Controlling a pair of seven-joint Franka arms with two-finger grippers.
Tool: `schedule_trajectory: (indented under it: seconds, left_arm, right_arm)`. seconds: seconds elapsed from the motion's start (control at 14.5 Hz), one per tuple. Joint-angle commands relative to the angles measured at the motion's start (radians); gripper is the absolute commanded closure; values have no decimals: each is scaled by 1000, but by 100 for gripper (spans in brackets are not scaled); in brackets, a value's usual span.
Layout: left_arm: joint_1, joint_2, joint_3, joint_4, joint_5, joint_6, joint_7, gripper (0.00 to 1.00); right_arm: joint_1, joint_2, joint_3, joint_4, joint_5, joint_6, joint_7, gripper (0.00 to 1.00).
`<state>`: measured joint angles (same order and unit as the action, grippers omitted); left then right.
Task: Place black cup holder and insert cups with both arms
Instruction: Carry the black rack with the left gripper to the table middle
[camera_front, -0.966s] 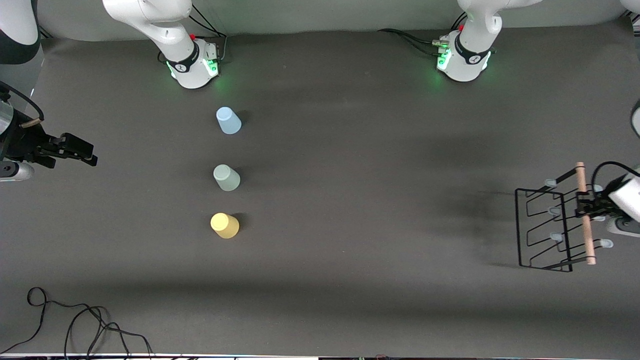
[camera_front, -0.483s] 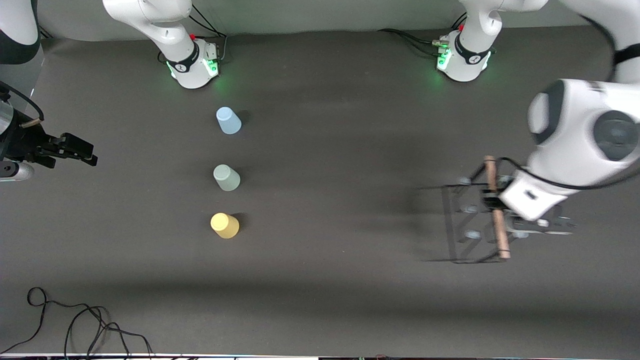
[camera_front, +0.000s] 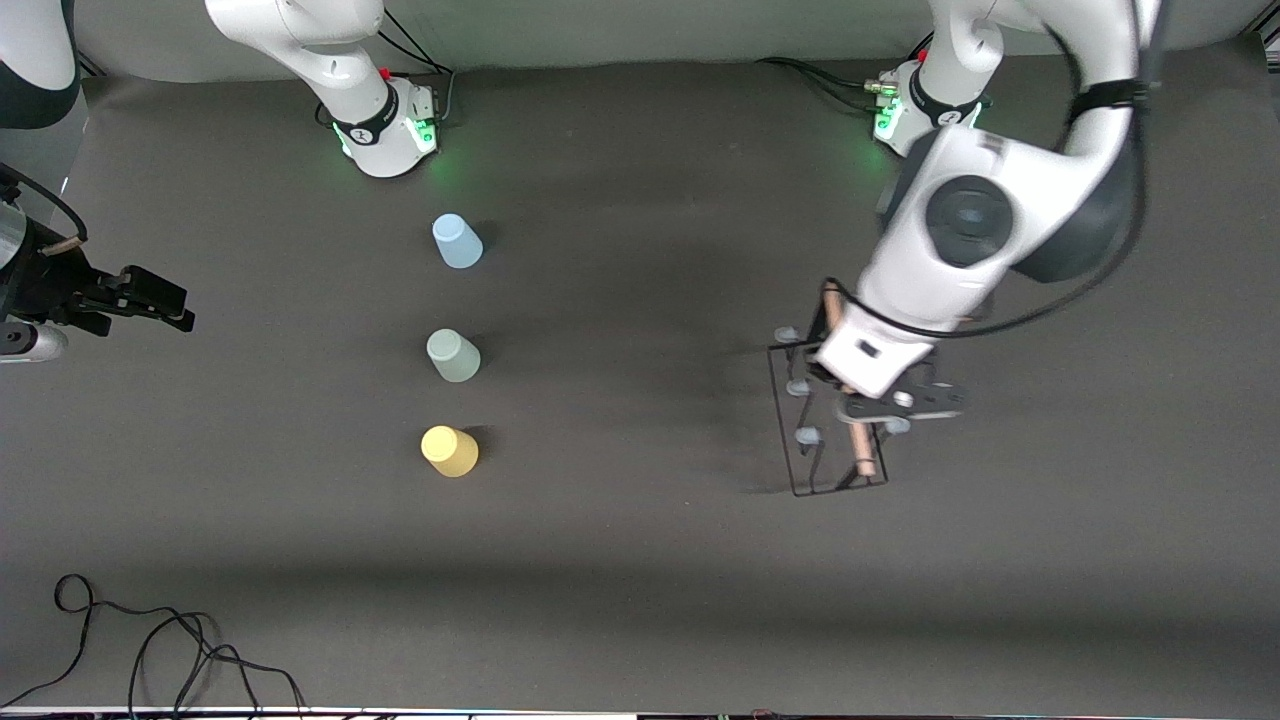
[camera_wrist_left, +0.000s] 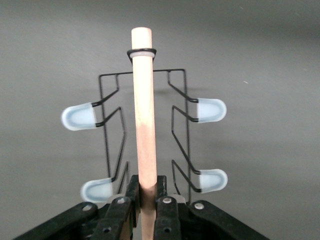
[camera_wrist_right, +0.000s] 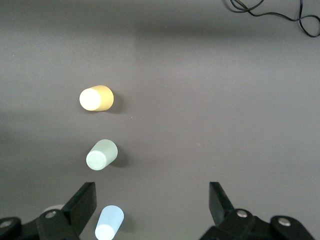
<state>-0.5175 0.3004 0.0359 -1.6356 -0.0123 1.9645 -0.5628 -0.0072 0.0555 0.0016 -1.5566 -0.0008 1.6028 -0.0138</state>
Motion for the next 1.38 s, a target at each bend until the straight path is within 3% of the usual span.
schedule_trajectory:
  seconds: [0.0,0.28,0.76,1.31]
  left_arm:
    - [-90,51,21,80,3,-7,-110,100]
    - [-176,152,21,207,0,-10,-241,100]
    - [-282,216,21,211,6,-3,-325,100]
    - [-392,275,21,198,6,128,-379,100]
  right_arm:
    - [3,1,-5,12,-4,-14,-17,0]
    - [3,-2,-5,12,-4,-15,-17,0]
    - [1,-2,-6,10,-4,-15,-20,0]
    - [1,-2,-6,10,-4,-17,-20,0]
